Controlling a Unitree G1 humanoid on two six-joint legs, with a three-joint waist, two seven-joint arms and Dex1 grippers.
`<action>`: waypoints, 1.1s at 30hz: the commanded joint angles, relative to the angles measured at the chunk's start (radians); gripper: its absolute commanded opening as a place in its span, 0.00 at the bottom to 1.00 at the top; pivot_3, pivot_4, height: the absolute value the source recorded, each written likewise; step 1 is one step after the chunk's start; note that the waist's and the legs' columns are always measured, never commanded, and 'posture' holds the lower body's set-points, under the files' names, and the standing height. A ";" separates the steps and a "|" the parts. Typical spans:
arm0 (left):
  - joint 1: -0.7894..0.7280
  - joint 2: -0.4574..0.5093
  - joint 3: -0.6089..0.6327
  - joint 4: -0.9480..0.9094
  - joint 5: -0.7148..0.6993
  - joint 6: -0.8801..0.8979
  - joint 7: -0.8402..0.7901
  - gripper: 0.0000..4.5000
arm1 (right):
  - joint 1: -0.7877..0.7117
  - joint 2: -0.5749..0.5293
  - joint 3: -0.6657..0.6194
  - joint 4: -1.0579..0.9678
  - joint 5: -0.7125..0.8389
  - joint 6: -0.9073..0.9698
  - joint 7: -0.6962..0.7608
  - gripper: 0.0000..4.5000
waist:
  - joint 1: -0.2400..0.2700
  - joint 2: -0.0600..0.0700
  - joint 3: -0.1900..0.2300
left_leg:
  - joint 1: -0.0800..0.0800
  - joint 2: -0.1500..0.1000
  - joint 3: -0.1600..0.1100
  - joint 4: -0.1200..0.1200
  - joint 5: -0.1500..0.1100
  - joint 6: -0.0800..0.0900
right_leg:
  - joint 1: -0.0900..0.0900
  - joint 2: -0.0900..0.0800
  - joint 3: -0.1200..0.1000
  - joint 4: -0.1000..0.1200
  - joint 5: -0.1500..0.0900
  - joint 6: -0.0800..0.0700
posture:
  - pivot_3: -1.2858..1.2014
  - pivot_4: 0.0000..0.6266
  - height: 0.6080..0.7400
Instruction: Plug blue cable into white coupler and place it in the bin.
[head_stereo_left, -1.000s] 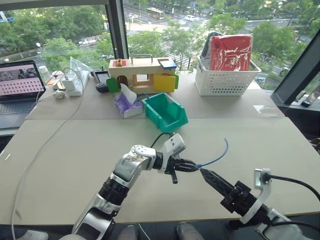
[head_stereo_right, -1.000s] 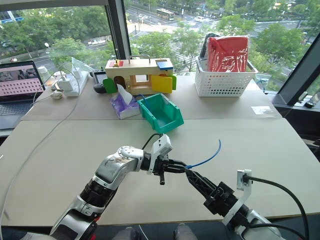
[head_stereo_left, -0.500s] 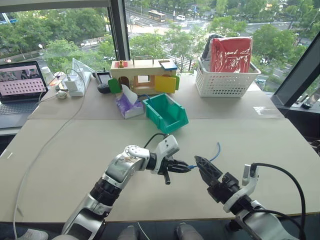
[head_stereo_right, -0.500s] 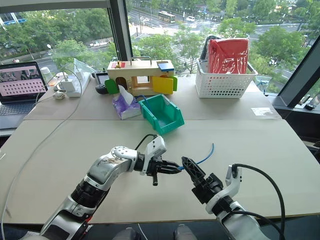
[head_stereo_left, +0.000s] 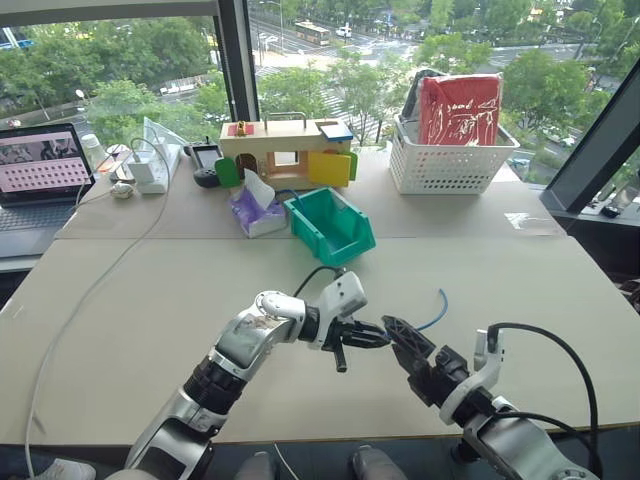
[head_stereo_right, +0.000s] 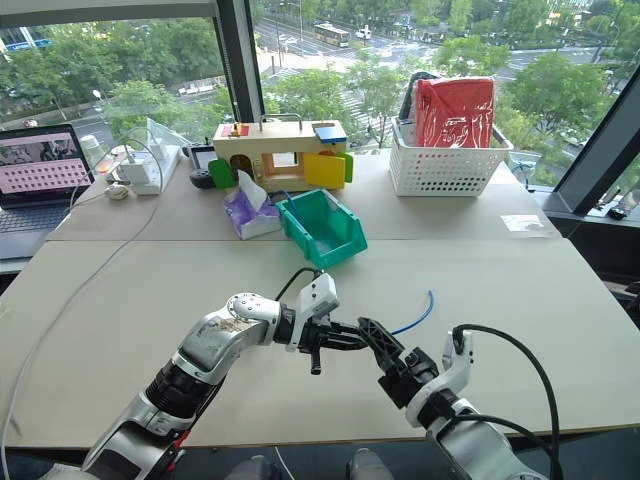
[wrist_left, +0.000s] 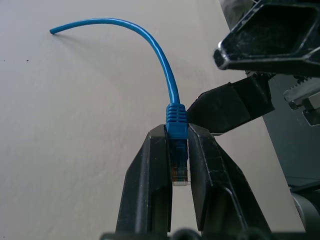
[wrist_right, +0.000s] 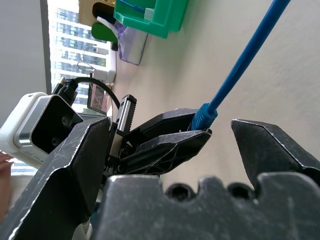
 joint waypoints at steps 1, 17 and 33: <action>-0.008 -0.003 -0.002 -0.037 -0.016 -0.024 -0.007 0.02 | -0.013 -0.005 0.004 -0.017 0.008 -0.024 0.009 1.00 | 0.000 0.000 0.000 | 0.000 0.000 0.000 0.000 0.000 0.000 | 0.000 0.000 0.000 0.000 0.000 0.000 | 0.52 0.24 0.81; -0.013 -0.009 -0.014 -0.023 -0.017 -0.032 -0.021 0.02 | -0.023 -0.002 0.017 0.005 0.012 -0.041 0.028 1.00 | 0.000 0.000 0.000 | 0.000 0.000 0.000 0.000 0.000 0.000 | 0.000 0.000 0.000 0.000 -0.001 -0.002 | 0.52 0.24 0.81; -0.011 -0.013 -0.012 -0.023 -0.023 -0.029 -0.019 0.02 | -0.011 -0.021 0.028 -0.002 0.011 -0.050 0.039 0.01 | 0.000 0.000 0.000 | 0.000 0.000 0.000 0.000 0.000 0.000 | 0.000 0.000 0.000 -0.001 -0.001 -0.002 | 0.52 0.24 0.81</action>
